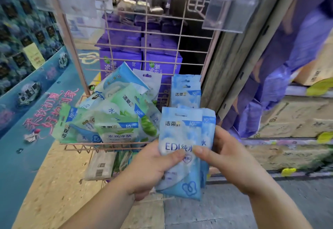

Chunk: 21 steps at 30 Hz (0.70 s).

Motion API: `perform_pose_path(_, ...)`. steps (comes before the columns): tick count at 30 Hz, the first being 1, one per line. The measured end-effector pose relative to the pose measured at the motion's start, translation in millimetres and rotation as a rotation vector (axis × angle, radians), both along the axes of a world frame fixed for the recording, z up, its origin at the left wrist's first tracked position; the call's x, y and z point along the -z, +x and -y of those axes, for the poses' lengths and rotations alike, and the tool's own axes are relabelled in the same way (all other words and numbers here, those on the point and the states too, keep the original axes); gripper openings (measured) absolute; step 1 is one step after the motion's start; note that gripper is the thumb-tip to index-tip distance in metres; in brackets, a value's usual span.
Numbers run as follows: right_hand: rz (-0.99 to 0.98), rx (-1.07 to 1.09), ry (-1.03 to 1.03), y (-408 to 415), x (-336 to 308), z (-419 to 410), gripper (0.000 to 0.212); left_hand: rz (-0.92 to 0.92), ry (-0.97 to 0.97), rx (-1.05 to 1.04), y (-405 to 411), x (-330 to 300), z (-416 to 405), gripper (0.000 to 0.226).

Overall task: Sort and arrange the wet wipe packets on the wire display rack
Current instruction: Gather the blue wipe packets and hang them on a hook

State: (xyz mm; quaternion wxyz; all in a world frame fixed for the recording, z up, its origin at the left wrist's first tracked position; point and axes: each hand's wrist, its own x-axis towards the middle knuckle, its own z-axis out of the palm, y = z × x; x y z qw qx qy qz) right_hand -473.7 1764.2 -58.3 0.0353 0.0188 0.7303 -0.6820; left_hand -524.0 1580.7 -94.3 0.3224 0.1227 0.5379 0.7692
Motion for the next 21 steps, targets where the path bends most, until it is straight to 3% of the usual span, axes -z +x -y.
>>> perform_pose_path(3, -0.155, 0.066, -0.005, -19, -20, -1, 0.049, -0.146, -0.023, -0.127, -12, -25, -17, 0.026)
perform_pose_path(7, -0.360, 0.093, 0.104, -50, -26, -3, 0.043, -0.420, -0.234, -0.378, -45, -42, -34, 0.039)
perform_pose_path(10, -0.331, 0.173, 0.267, -70, -2, -9, 0.039, -0.361, -0.335, -0.422, -57, -27, -46, 0.039)
perform_pose_path(13, -0.222, 0.245, 0.536, -74, 27, -16, 0.042, -0.233, -0.431, -0.261, -61, -13, -51, 0.054)
perform_pose_path(17, -0.107, 0.202, 0.480, -75, 34, -15, 0.050, -0.212, -0.459, -0.301, -78, -15, -59, 0.071)
perform_pose_path(21, -0.110, 0.214, 0.467, -84, 39, -16, 0.040, -0.208, -0.356, -0.302, -79, -14, -68, 0.070)
